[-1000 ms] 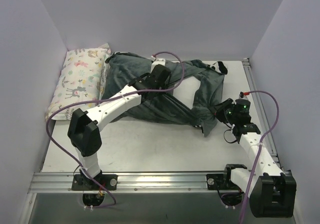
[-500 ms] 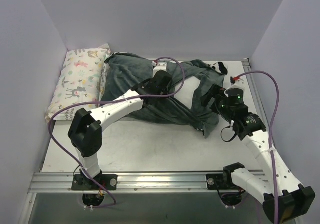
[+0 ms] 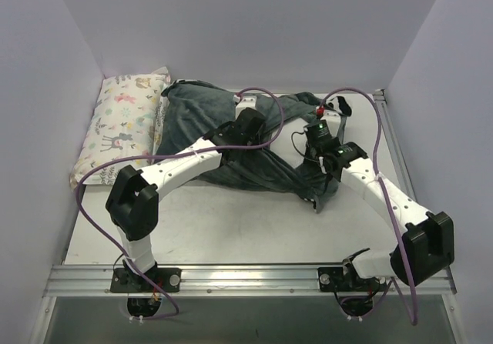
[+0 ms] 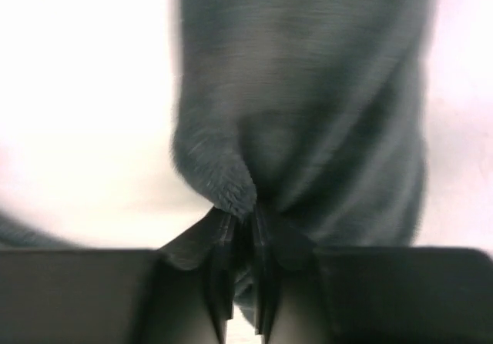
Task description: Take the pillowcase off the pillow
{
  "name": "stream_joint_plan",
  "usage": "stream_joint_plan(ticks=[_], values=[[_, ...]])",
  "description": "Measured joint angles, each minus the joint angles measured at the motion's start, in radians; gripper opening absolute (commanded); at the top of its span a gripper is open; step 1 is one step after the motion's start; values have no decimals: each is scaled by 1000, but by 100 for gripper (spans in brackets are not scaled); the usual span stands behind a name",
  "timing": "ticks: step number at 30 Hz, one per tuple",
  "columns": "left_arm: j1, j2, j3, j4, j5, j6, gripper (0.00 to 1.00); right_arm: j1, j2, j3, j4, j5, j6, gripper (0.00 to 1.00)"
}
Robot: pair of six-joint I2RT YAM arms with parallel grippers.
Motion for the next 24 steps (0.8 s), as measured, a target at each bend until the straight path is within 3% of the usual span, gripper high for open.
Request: stream_joint_plan(ticks=[7,11,15,21,24], values=[[82,-10,-59,76,122,-37,0,-294,-189,-157,14,-85,29,0],[141,-32,-94,115,228,-66,0,-468,-249,-267,97,-269,101,0],[160,-51,-131,142,294,-84,0,-568,-180,-395,245,-462,195,0],[123,-33,-149,176,266,-74,0,-582,82,-612,792,-748,407,17],[89,-11,-149,192,202,-47,0,-582,204,-669,1138,-873,557,19]])
